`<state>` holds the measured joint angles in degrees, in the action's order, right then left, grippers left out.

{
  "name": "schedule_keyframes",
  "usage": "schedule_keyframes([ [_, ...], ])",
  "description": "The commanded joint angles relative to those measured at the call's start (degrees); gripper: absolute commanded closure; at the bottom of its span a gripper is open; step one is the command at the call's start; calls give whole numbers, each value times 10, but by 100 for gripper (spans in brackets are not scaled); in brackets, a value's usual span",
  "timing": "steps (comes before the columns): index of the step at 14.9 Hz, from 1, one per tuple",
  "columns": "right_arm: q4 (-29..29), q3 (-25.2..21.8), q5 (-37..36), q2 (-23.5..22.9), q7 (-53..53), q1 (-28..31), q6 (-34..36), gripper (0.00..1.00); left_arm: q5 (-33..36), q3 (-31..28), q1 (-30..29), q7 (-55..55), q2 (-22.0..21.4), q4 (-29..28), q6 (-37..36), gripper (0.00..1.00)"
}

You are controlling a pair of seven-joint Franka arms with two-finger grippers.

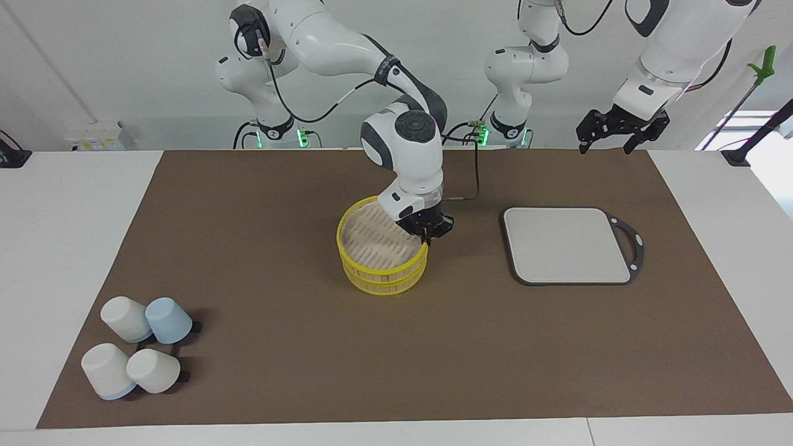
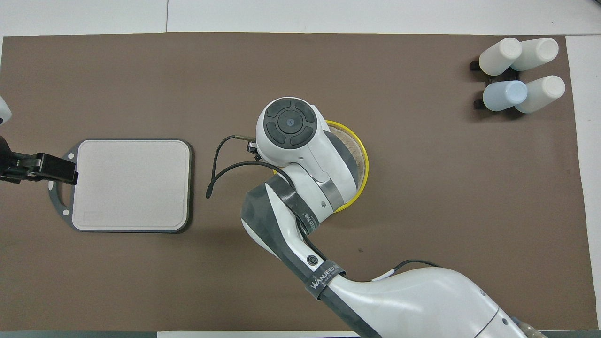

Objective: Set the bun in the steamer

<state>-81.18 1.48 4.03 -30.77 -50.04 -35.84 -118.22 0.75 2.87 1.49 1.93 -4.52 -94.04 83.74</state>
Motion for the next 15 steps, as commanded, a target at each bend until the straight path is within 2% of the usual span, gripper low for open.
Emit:
schedule_keyframes([
  [1, -18, 3, -15, 3, -8, 1, -17, 100, -3, -8, 8, 3, 6, 2, 37, 0],
  [4, -21, 3, -15, 4, -8, 1, -18, 100, -5, -8, 17, 3, 40, 48, -7, 0],
  [6, -21, 4, -15, 4, -5, 4, -18, 96, -8, -8, 18, 8, 33, 33, -5, 0],
  [7, -21, 3, -15, 4, -4, 3, -18, 33, -8, -7, 18, 8, 22, 15, -3, 0],
  [8, -21, 3, -17, 4, -3, 2, -18, 0, -8, -8, 17, 5, 26, 15, 5, 0],
  [10, -11, 2, -25, 7, -3, 2, -6, 0, -8, -6, 19, 4, 20, 11, 21, 0],
  [12, -9, 1, -25, 34, 11, 27, 16, 0, -8, -7, 12, 4, 14, 11, 21, 0],
  [15, -13, 0, -26, 89, 147, 88, 110, 0, -8, -9, 8, 4, 9, 10, 20, 0],
])
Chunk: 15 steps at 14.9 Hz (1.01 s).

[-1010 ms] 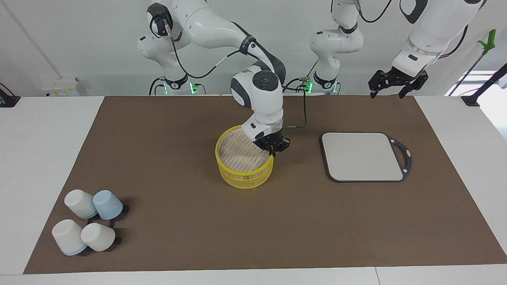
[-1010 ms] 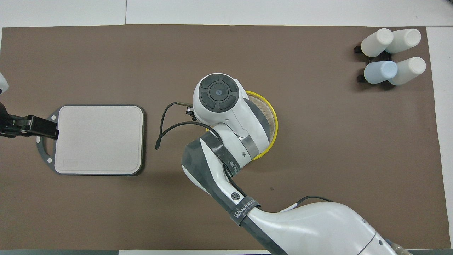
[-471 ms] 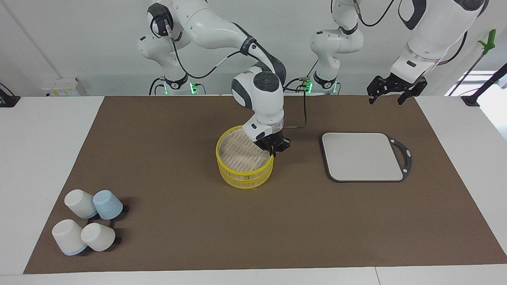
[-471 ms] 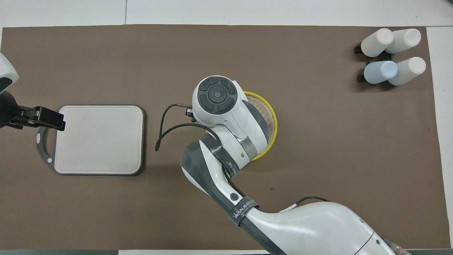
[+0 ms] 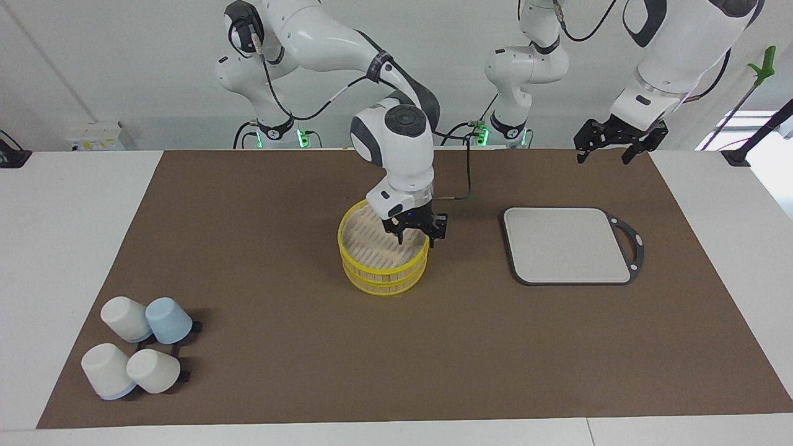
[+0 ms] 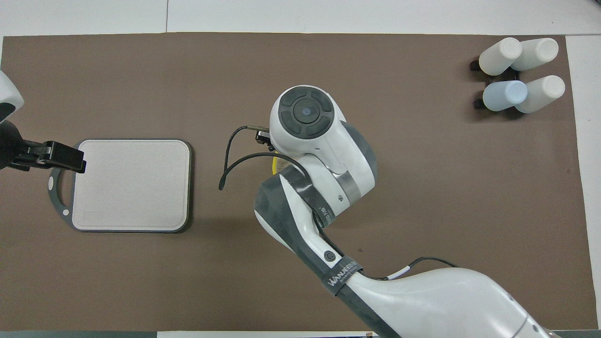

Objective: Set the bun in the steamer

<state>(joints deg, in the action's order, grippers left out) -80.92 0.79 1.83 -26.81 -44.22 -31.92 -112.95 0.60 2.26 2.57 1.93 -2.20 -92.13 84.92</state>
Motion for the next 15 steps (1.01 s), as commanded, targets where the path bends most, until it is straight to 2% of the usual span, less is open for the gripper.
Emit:
schedule_keyframes([
  [1, -16, 8, -4, 69, 161, 81, 95, 0, -7, -3, -3, 4, -14, -9, 8, 0],
  [4, -20, 8, -4, 118, 332, 171, 177, 0, -7, -2, 0, 4, -14, -9, 8, 0],
  [6, -30, 8, -4, 141, 407, 222, 218, 0, -7, -3, -2, 4, -14, -9, 8, 0],
  [8, -72, 8, -5, 178, 448, 270, 216, 0, -7, -3, -2, 4, -14, -9, 8, 0],
  [12, -211, 9, -3, 278, 483, 335, 157, 0, -7, -2, -2, 4, -14, -9, 8, 0],
  [14, -215, 8, -3, 280, 481, 347, 154, 0, -7, -3, -2, 4, -14, -9, 8, 0],
  [15, -195, 9, -3, 273, 483, 352, 153, 0, -7, -3, -2, 4, -14, -9, 8, 0],
])
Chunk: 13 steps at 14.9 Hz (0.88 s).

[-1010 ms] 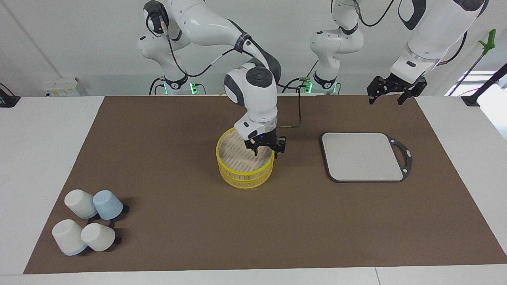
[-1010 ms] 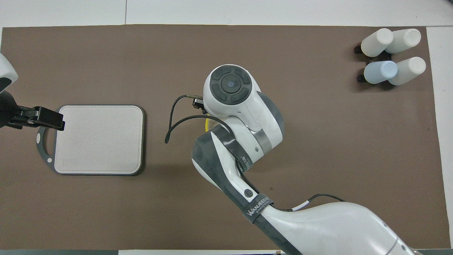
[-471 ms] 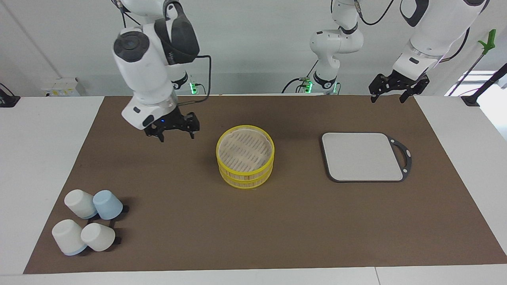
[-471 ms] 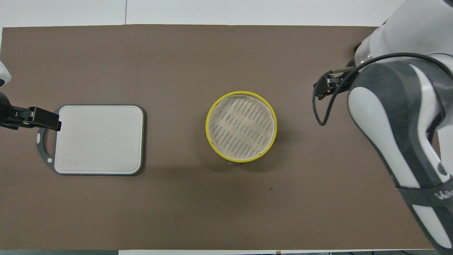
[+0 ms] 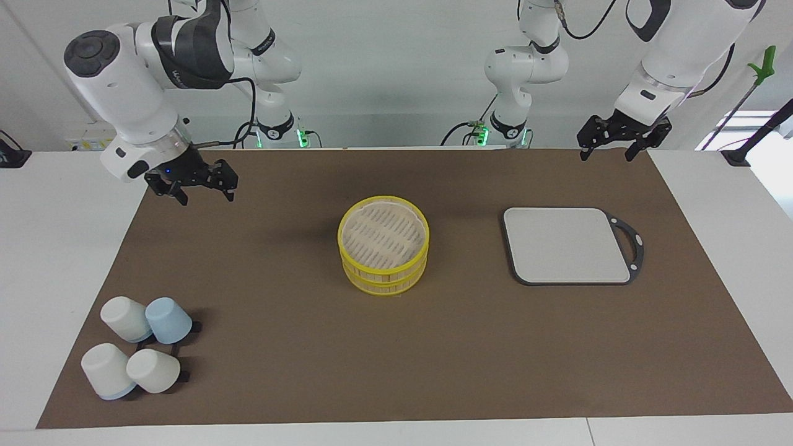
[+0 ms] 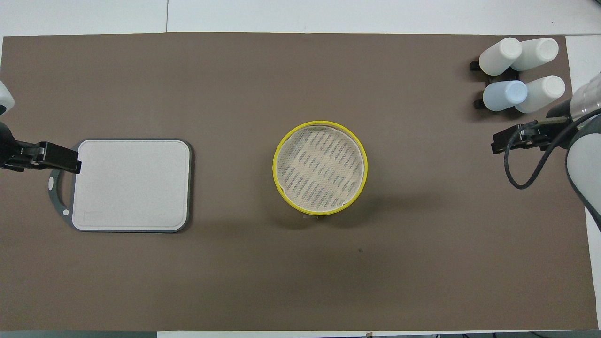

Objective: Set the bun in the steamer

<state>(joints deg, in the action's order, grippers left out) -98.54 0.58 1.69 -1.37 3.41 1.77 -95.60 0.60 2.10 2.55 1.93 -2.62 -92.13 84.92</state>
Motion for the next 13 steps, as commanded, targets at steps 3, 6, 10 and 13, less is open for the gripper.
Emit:
schedule_keyframes([
  [3, 64, 10, -4, -17, 9, 18, 41, 0, -7, -1, -2, 4, -10, -9, 8, 0],
  [6, 67, 10, -2, -21, 10, 22, 44, 0, -7, -2, -2, 4, -10, -9, 8, 0],
  [10, 62, 10, 5, -21, 6, 31, 38, 0, -7, -2, -2, 4, -10, -9, 8, 0],
  [13, 62, 10, 5, -21, 5, 31, 38, 0, -7, -2, -2, 4, -10, -9, 8, 0],
])
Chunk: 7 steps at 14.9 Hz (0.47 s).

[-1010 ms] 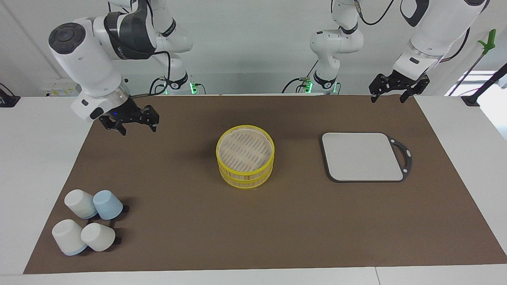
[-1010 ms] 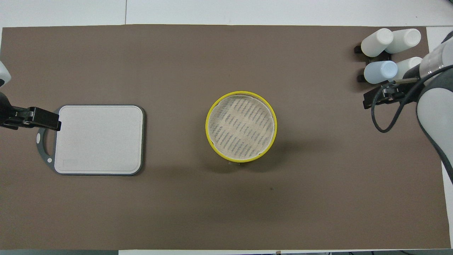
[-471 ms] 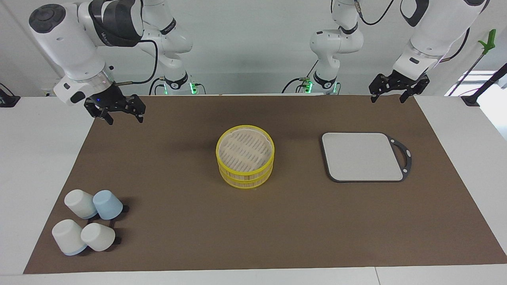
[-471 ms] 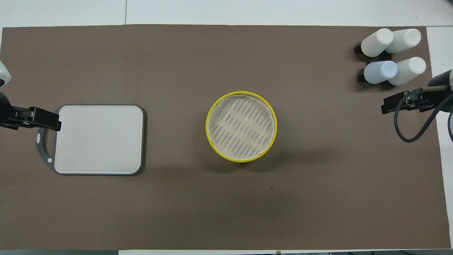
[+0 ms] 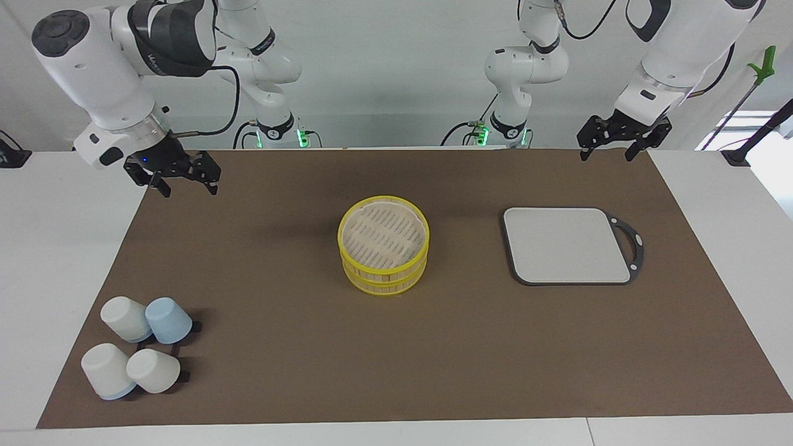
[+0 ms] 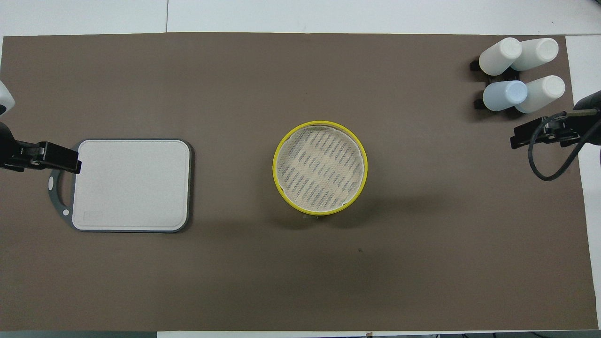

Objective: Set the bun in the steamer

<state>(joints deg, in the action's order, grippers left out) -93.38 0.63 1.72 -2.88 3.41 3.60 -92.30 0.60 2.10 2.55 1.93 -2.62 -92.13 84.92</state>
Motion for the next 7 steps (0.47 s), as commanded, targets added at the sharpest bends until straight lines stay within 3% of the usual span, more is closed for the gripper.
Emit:
schedule_keyframes([
  [1, 11, 10, 5, -5, 5, 17, 5, 0, -7, -2, -2, 4, -10, -9, 8, 0],
  [7, 7, 9, -5, -5, 11, 18, -4, 0, -7, -2, -2, 4, -10, -9, 8, 0],
])
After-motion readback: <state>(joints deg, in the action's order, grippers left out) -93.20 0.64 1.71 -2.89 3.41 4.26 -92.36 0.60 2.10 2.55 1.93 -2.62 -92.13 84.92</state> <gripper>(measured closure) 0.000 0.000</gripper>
